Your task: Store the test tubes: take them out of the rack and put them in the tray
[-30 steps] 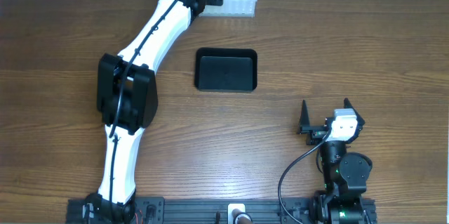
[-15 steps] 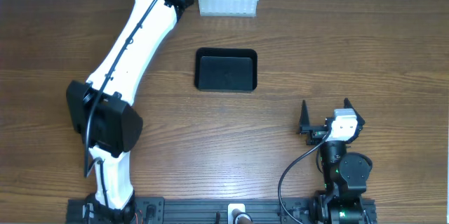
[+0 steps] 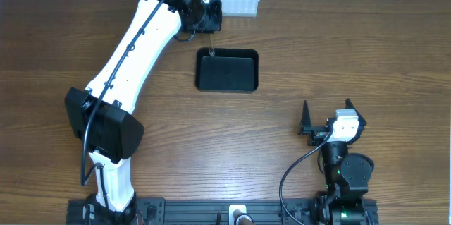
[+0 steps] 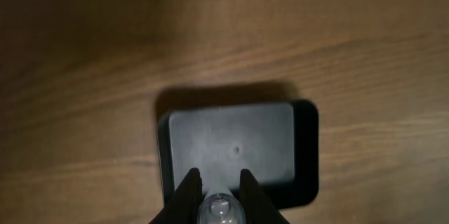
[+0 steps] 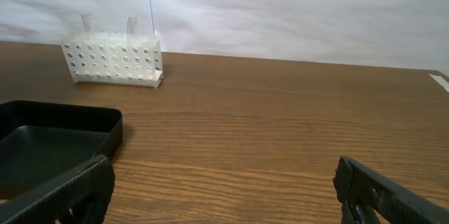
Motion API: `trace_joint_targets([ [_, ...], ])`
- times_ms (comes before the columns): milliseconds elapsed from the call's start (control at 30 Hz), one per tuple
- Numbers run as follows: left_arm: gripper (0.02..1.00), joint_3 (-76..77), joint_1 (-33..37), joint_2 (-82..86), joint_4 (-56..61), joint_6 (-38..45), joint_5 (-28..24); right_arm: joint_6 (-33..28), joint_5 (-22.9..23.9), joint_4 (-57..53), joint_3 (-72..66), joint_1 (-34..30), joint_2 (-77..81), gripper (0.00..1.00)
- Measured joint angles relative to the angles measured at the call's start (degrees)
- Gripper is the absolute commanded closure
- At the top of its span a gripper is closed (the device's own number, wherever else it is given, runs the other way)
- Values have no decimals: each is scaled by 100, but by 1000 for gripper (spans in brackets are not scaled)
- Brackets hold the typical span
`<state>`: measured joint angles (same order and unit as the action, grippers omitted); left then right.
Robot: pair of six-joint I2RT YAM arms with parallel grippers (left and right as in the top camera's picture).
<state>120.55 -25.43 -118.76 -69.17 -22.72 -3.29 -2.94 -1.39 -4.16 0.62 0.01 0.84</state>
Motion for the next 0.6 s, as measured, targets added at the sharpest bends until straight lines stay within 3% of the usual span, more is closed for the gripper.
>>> trace_joint_targets([
  [600,945,2,0,-1211,-387,-96,-216,-2,2,0,0,0,0,9],
])
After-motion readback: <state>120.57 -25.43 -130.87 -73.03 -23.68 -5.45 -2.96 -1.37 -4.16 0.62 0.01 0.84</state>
